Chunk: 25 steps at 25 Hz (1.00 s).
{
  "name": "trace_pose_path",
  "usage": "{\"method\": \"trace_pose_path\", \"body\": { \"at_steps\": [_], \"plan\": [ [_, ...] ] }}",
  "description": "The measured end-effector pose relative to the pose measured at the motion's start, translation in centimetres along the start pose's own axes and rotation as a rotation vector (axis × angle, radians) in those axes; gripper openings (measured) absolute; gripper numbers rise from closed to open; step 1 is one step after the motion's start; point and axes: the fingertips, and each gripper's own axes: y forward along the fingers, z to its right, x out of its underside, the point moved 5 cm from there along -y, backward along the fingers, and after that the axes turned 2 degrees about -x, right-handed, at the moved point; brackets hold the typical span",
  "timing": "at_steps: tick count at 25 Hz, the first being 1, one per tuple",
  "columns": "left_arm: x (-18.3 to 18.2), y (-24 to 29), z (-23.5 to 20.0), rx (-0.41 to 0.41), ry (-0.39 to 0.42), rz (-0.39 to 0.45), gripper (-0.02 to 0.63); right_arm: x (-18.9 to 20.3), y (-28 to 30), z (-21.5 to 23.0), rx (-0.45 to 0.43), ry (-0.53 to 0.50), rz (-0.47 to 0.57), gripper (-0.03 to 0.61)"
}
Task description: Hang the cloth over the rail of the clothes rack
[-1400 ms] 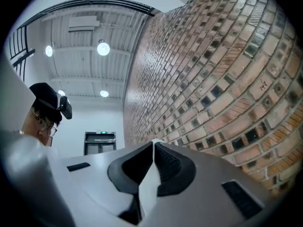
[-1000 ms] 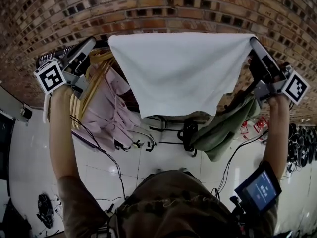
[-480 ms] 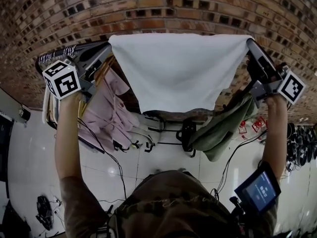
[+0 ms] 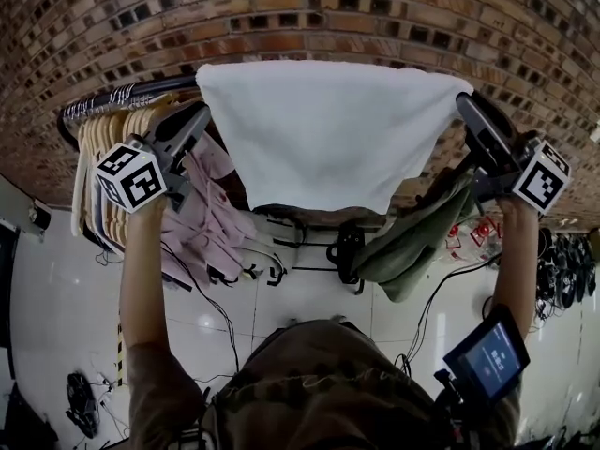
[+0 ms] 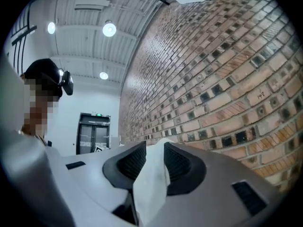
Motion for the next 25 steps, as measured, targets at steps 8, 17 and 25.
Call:
{"method": "trace_pose_path", "body": {
  "at_steps": [8,17,25],
  "plan": [
    [2.3,0.6,0.2,0.018,-0.086,0.027,0.097,1.9,-2.7,0.3,0.112,-0.088,-0.017,0.104],
    [3.0,1.1,0.2,0.029,-0.045,0.009,0.097,6.3,-3.9,1.6,0.083,0.001,-0.008,0.104],
    [3.8,1.8,-0.4,0.036,-0.053,-0.024,0.097,8.3,-2.7,2.3,0.075,-0.002,0.037,0.104]
  ]
}}
